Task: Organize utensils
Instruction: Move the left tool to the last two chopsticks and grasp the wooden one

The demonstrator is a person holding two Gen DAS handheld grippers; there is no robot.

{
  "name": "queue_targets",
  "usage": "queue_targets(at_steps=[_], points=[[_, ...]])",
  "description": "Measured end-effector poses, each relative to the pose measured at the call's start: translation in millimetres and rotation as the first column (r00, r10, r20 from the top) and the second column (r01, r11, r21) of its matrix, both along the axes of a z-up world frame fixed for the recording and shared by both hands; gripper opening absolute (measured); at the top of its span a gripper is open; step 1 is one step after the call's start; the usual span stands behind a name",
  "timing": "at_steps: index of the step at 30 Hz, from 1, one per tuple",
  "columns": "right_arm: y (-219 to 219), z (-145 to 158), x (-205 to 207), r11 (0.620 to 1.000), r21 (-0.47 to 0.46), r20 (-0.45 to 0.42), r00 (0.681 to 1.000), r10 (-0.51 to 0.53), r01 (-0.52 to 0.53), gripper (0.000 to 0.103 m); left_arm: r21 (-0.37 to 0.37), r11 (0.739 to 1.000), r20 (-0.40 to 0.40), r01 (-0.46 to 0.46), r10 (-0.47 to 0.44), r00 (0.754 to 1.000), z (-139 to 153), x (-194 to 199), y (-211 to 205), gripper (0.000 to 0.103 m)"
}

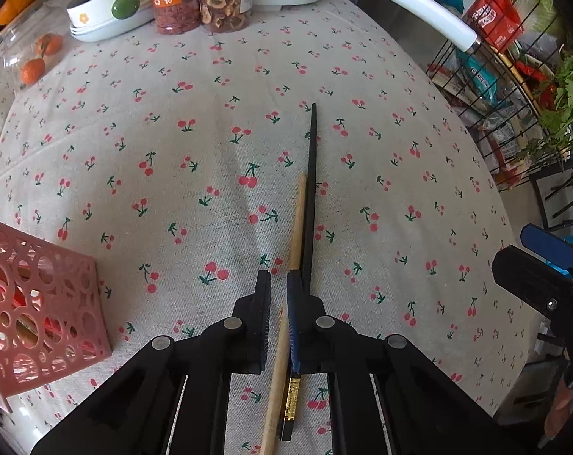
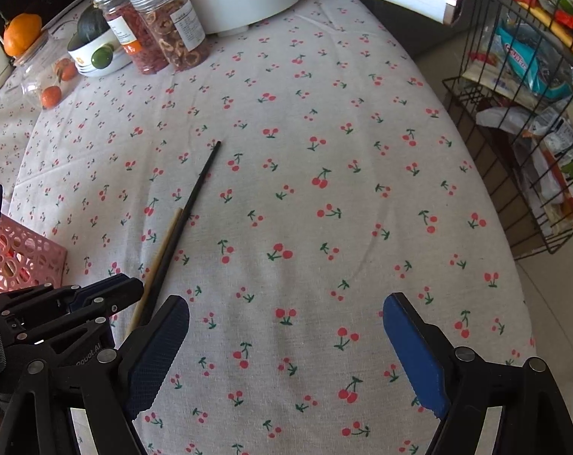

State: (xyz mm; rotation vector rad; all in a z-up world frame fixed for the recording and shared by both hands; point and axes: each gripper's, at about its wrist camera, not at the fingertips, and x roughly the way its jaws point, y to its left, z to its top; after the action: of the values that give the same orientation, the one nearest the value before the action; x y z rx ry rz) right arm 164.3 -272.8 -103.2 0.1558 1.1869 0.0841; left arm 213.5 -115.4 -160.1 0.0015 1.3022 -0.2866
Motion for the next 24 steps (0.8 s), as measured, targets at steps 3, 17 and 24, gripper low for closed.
queue_targets(at_steps=[3, 17, 24], points=[[-7.2, -1.6, 1.5, 1.0, 0.014, -0.007, 1.0, -0.023, 0.023, 0.088, -0.001, 1.0, -0.01, 0.012, -0.012, 1.0, -0.1, -0.5, -3.0, 0.008], [-17.3, -5.8, 3.4, 0.998, 0.03, -0.024, 0.998, -0.056, 0.057, 0.088, 0.142, 0.989, 0.006, 0.041, -0.042, 0.999, -9.1, 10.3, -25.2, 0.006], [-15.6, -8.6, 6.0, 0.996, 0.04, -0.037, 0.996, -0.077, 0.078, 0.088, 0.128, 0.99, 0.119, 0.053, -0.069, 0.991, 31.2, -12.7, -10.9, 0.006]])
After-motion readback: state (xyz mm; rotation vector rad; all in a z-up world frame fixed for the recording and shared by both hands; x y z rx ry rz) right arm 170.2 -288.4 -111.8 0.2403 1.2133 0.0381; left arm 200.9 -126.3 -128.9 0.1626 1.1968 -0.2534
